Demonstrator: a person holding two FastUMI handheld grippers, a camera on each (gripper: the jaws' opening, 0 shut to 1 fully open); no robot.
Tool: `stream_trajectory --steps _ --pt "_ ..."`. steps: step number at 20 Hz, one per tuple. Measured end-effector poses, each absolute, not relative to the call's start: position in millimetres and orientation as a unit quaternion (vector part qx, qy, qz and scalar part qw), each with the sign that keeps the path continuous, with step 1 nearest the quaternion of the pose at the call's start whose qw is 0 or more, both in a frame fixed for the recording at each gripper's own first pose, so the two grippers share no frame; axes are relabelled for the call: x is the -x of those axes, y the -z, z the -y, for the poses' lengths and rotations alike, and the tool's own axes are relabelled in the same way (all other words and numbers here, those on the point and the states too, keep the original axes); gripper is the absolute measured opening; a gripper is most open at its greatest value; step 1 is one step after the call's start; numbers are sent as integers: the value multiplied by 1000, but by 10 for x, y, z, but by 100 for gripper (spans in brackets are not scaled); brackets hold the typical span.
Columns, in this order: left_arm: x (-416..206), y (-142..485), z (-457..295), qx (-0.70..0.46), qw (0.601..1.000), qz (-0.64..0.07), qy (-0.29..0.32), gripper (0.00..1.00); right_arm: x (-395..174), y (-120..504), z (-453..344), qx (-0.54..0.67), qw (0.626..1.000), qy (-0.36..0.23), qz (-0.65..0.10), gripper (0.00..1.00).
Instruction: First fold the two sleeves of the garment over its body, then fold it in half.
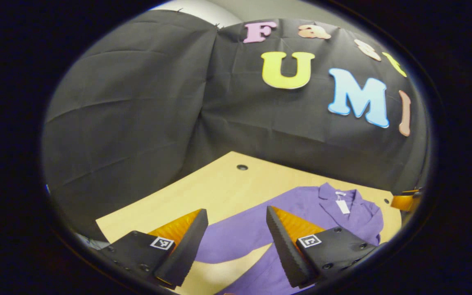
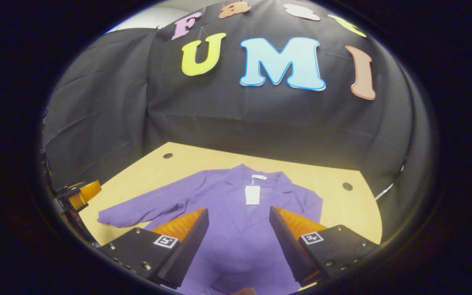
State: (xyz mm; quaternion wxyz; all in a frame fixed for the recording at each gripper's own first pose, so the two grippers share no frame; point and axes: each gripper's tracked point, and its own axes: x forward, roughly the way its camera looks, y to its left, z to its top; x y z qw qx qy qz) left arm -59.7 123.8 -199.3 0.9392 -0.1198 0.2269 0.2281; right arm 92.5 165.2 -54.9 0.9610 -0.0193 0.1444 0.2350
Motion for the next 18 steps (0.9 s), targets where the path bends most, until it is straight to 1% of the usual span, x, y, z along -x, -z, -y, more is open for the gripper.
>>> stream_trajectory --steps 4,7,11,15,18 --pt "859 2407 -1525 152 903 -286 -282 94 -942 281 -1405 5 976 -186 -110 93" --pt "1054 2700 -1737 170 876 -324 -315 94 -921 55 -1272 -11 984 -164 -75 93" --pt "1235 3083 -1922 190 838 -373 -350 95 -874 -122 -1059 -18 990 -132 -48 92" --pt "1271 3389 -2103 205 810 -395 -382 95 -805 -90 -939 -3 992 -119 -50 93" --pt "1323 3624 -2112 213 789 -421 -394 95 -756 -41 -960 9 991 -121 -57 93"
